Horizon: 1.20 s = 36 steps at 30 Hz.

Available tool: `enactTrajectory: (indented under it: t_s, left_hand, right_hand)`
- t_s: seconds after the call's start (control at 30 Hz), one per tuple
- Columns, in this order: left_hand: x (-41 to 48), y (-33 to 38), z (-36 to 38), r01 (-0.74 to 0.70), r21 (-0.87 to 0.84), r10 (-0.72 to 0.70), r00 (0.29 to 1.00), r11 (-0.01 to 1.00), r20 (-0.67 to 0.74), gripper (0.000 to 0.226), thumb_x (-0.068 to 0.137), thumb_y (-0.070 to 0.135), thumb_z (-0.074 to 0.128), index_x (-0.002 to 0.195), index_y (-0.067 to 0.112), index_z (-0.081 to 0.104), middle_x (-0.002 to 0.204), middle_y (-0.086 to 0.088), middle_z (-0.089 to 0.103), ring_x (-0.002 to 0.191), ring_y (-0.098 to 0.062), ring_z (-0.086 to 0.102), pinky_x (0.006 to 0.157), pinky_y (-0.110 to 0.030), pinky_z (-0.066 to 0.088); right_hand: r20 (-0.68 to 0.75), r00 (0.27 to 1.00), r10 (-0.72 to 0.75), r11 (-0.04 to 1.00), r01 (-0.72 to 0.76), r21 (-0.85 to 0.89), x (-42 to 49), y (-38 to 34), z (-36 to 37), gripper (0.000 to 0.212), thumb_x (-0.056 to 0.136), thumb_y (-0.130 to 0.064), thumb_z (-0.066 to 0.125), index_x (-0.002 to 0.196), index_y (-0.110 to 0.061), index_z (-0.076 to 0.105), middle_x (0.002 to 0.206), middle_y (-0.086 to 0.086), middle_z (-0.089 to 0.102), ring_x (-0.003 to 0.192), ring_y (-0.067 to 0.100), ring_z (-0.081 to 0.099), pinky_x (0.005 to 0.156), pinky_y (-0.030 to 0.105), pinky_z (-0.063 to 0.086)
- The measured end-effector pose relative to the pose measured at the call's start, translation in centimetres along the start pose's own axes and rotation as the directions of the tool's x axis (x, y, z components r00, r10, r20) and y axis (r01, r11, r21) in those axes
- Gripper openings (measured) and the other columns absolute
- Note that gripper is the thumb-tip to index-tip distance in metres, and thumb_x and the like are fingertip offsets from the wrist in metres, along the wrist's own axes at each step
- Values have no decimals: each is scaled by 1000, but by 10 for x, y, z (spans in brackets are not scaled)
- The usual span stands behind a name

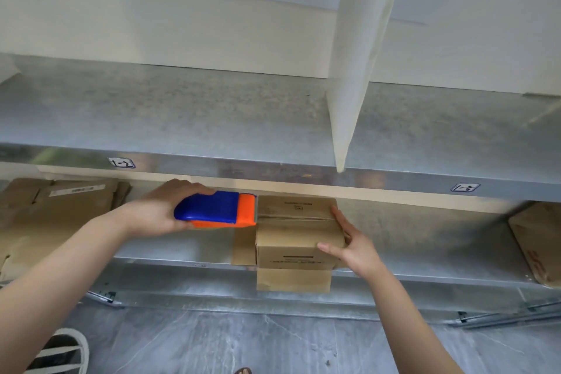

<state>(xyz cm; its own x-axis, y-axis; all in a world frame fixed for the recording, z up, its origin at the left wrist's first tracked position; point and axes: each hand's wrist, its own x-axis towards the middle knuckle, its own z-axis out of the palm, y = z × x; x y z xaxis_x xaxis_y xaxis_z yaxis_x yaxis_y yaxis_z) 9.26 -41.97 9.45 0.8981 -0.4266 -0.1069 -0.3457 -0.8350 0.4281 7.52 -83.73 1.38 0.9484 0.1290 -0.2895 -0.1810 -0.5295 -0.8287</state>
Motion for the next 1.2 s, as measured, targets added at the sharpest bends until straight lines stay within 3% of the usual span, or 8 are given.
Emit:
enactTrajectory:
  t_s: [0.23, 0.33, 0.47, 0.7, 0.77, 0.93, 1.03, 1.2]
  left_hand:
    - [-10, -15, 1, -20, -56, 20, 1000, 998, 7, 70, 64, 59, 56, 119, 80, 18, 129, 20, 46, 118, -2, 41, 99, -17, 29]
    - [-8, -26, 0, 7, -64, -5, 1000, 998, 29, 71, 67, 42, 70, 114, 77, 31, 122, 28, 44, 115, -1, 43, 93, -7, 27]
    - [-22, -53, 0, 112, -84, -111, 994, 990, 18, 68, 71, 21, 82, 115, 57, 43, 120, 28, 49, 114, -5, 50, 93, -18, 35]
    - [0, -47, 31, 113, 20, -114, 991, 993, 64, 62, 65, 69, 57, 123, 58, 37, 125, 10, 57, 111, -13, 48, 97, -35, 42]
    - [4, -47, 39, 136, 81, -141, 988, 987, 65, 70, 66, 69, 55, 132, 53, 39, 127, 7, 54, 112, -15, 43, 97, -35, 40]
    - [34, -19, 45, 85, 200, -99, 993, 976, 64, 66, 82, 53, 64, 141, 46, 36, 127, 12, 52, 117, -16, 41, 87, -27, 36]
    - [44, -16, 50, 97, 178, -114, 990, 979, 87, 67, 79, 49, 67, 140, 46, 37, 128, 9, 54, 116, -15, 44, 87, -27, 37]
    - [47, -13, 48, 209, 60, -217, 957, 976, 191, 72, 75, 33, 74, 140, 40, 42, 131, 9, 55, 104, -10, 50, 83, -22, 35]
  right_hand:
    - [-11, 1000, 16, 1000, -16, -2, -3, -7, 2, 92, 72, -42, 83, 147, -46, 29, 147, -17, 42, 137, 9, 40, 110, 20, 31]
    - [-20, 999, 35, 999, -34, 5, -4, -8, 2, 92, 73, -40, 83, 147, -46, 30, 147, -15, 44, 136, 10, 40, 111, 22, 33]
    - [-27, 999, 40, 999, -40, 7, -3, -11, 3, 91, 72, -39, 83, 147, -47, 30, 145, -15, 45, 134, 7, 41, 112, 27, 36]
    - [-6, 999, 42, 996, -41, 78, -3, -9, 4, 95, 65, -45, 85, 145, -50, 34, 142, -19, 48, 114, -11, 48, 106, 38, 46]
    - [-7, 999, 46, 995, -45, 89, -3, -9, 4, 94, 67, -39, 86, 145, -48, 34, 141, -19, 48, 119, -7, 48, 108, 33, 44]
    - [-18, 999, 41, 995, -40, 90, -3, -8, 5, 91, 72, -31, 85, 147, -44, 34, 136, -20, 50, 110, -13, 47, 90, -1, 38]
    - [-18, 999, 48, 995, -47, 85, -3, -11, 4, 91, 73, -32, 84, 147, -43, 33, 137, -21, 46, 121, -4, 42, 106, 20, 41]
    - [-8, 999, 40, 996, -39, 82, -4, -10, 4, 91, 73, -33, 83, 148, -41, 33, 139, -20, 45, 126, -1, 43, 106, 18, 35]
